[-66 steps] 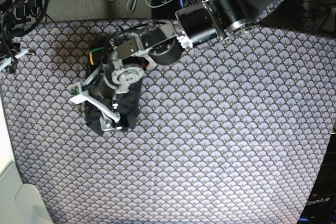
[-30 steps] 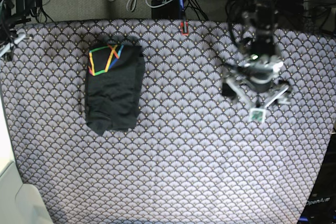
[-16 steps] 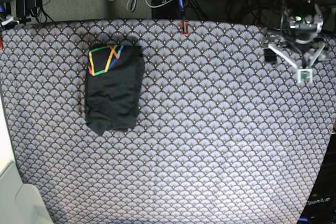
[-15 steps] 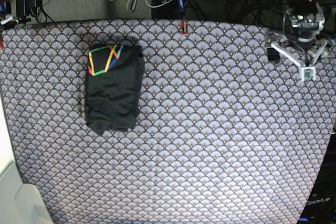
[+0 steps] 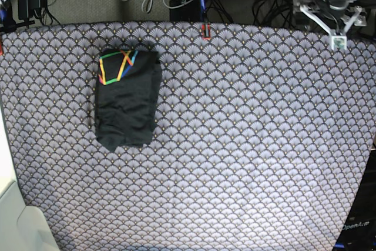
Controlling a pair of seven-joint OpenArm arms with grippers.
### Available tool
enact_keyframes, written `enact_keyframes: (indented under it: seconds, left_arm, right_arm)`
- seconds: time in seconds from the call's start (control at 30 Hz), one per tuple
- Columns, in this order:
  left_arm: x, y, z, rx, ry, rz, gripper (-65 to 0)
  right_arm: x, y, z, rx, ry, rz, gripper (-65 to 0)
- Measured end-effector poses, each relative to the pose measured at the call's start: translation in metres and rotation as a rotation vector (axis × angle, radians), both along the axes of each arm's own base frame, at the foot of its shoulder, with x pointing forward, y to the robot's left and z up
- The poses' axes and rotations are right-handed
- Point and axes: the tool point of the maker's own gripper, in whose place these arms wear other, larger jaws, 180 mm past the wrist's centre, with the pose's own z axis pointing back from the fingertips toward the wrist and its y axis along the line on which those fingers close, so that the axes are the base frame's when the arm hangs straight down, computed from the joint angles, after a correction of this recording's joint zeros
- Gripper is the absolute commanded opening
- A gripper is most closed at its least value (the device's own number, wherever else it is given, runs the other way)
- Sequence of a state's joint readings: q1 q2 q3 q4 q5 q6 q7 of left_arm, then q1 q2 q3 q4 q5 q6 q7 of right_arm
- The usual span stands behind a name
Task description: Fold the T-shirt properly
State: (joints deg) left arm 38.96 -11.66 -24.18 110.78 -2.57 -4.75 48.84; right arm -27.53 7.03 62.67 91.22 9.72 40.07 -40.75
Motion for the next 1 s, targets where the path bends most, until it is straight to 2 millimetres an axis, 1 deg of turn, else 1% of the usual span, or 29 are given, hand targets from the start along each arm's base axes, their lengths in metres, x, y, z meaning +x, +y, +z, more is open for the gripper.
enact_keyframes:
  seconds: [0.03, 0.1, 0.13, 0.17, 0.2, 0.23, 0.27, 0.33, 0.37, 0.47, 0.5, 0.6, 0.7, 0.77, 0.8, 0.87, 0.97, 1.0]
  left_arm:
    - [-0.008, -0.009, -0.006, -0.026, 0.037, -0.047, -3.5]
    - [-0.019, -0.023, -0.013, -0.064, 0.077, -0.096, -20.6]
    - [-0.022, -0.024, -0.014, -0.064, 0.08, -0.089, -29.3]
    - [-0.023, -0.028, -0.016, -0.073, 0.084, -0.084, -36.5]
    - [-0.025, -0.03, -0.017, -0.079, 0.083, -0.078, -40.6]
    - [-0.027, -0.033, -0.018, -0.092, 0.085, -0.075, -40.1]
    - [-0.03, -0.036, -0.02, -0.103, 0.088, -0.077, -37.6]
    - [-0.045, -0.034, -0.03, -0.104, 0.135, -0.064, -35.2]
    - [-0.054, -0.033, -0.036, -0.11, 0.169, -0.055, -35.6]
    - [-0.075, -0.031, -0.057, -0.134, 0.233, -0.031, -39.8]
    - [-0.082, -0.029, -0.064, -0.14, 0.258, -0.018, -40.8]
    - [-0.103, -0.028, -0.084, -0.161, 0.328, 0.011, -40.9]
    - [-0.109, -0.033, -0.104, -0.182, 0.331, 0.006, -40.9]
    - [-0.116, -0.043, -0.119, -0.211, 0.344, -0.01, -40.9]
    - [-0.121, -0.048, -0.128, -0.226, 0.349, -0.014, -40.9]
    - [-0.139, -0.057, -0.147, -0.255, 0.396, -0.005, -40.9]
    - [-0.157, -0.069, -0.171, -0.29, 0.436, -0.005, -40.9]
    - [-0.159, -0.073, -0.179, -0.302, 0.425, -0.011, -40.9]
  right_arm:
    - [-0.007, 0.0, -0.007, 0.01, 0.027, -0.009, -65.0]
    - [-0.02, 0.001, -0.021, 0.045, 0.067, -0.034, -65.0]
    - [-0.027, 0.001, -0.028, 0.066, 0.084, -0.045, -65.0]
    - [-0.031, 0.0, -0.033, 0.08, 0.095, -0.055, -65.0]
    - [-0.036, -0.001, -0.039, 0.095, 0.106, -0.065, -65.0]
    - [-0.042, -0.003, -0.045, 0.107, 0.124, -0.076, -65.0]
    - [-0.051, -0.003, -0.053, 0.12, 0.151, -0.088, -65.0]
    - [-0.067, 0.001, -0.073, 0.155, 0.209, -0.113, -65.0]
    - [-0.073, 0.004, -0.084, 0.169, 0.238, -0.121, -65.0]
    - [-0.069, 0.022, -0.114, 0.228, 0.203, -0.11, -65.0]
    - [-0.07, 0.027, -0.123, 0.243, 0.208, -0.107, -65.0]
    - [-0.079, 0.046, -0.149, 0.299, 0.231, -0.108, -65.0]
    - [-0.084, 0.076, -0.171, 0.37, 0.243, -0.083, -65.0]
    - [-0.084, 0.094, -0.182, 0.412, 0.261, -0.061, -65.0]
    - [-0.08, 0.101, -0.187, 0.427, 0.246, -0.055, -65.0]
    - [-0.076, 0.111, -0.193, 0.449, 0.244, -0.038, -65.0]
    - [-0.073, 0.125, -0.202, 0.471, 0.241, -0.001, -65.0]
    - [-0.072, 0.131, -0.205, 0.48, 0.234, 0.017, -65.0]
